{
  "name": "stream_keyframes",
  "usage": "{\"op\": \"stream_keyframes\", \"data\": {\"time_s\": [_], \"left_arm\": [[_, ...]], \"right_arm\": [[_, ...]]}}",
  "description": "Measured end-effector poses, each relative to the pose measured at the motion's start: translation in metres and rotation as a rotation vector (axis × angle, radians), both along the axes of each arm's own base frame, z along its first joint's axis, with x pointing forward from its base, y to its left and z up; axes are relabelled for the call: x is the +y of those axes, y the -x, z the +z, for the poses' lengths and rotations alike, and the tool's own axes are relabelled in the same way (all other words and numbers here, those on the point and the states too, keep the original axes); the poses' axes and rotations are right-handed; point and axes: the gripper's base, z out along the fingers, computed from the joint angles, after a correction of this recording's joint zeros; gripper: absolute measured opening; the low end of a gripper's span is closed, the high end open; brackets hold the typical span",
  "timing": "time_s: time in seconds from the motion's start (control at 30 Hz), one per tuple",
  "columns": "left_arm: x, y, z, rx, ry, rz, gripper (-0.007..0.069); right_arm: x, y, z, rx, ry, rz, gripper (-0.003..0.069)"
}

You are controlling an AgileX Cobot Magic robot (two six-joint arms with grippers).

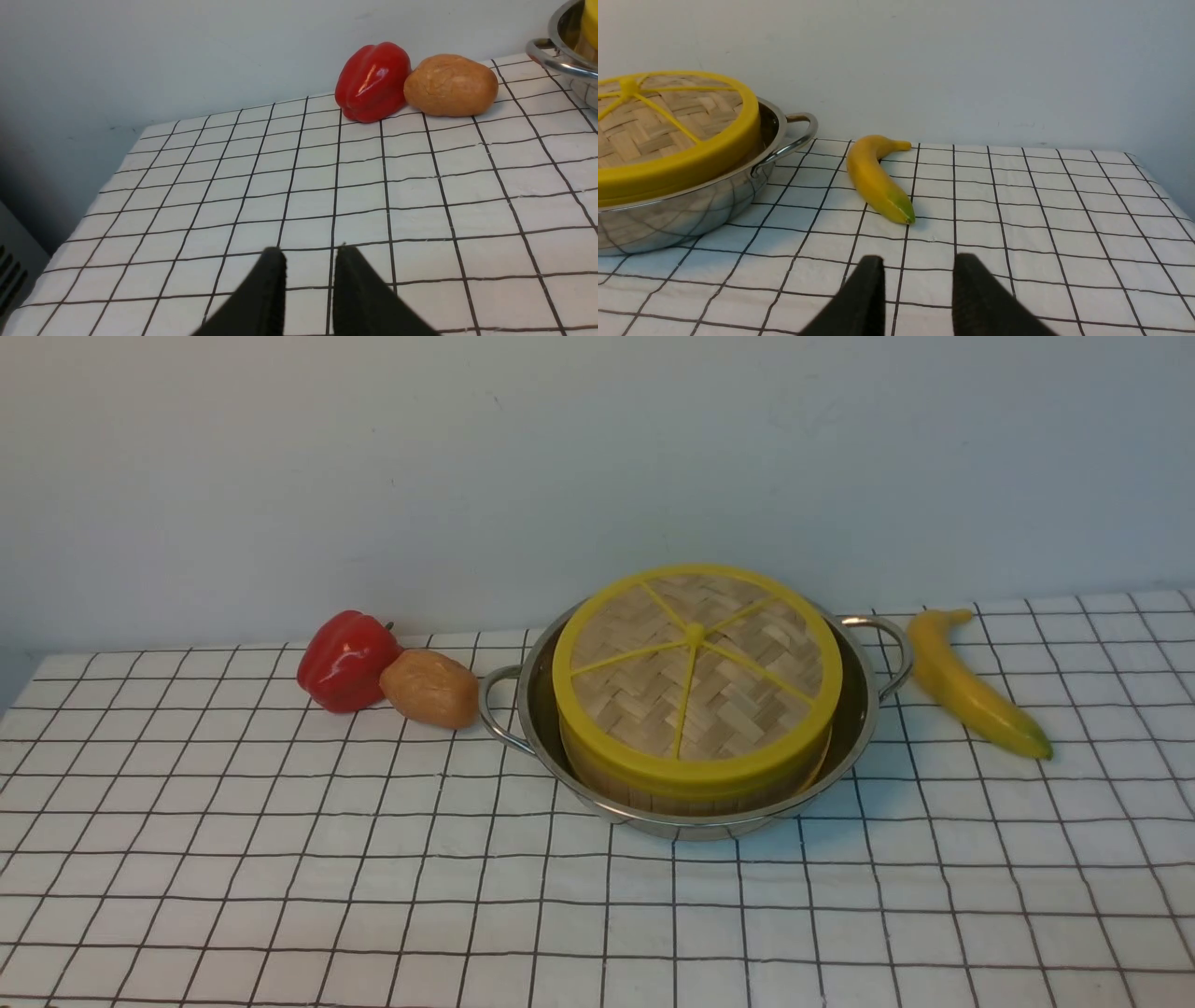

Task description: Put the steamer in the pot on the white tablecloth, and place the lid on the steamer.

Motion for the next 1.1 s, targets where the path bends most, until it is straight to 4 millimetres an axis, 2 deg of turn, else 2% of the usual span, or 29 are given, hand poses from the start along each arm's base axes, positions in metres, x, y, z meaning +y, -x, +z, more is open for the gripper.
{"op": "stream_keyframes", "data": {"time_s": [1.1], "left_arm": [[0.0, 0.0, 0.0, 0.0, 0.0, 0.0, 0.0201]], "right_arm": [[0.0, 0.0, 0.0, 0.0, 0.0, 0.0, 0.024]]}}
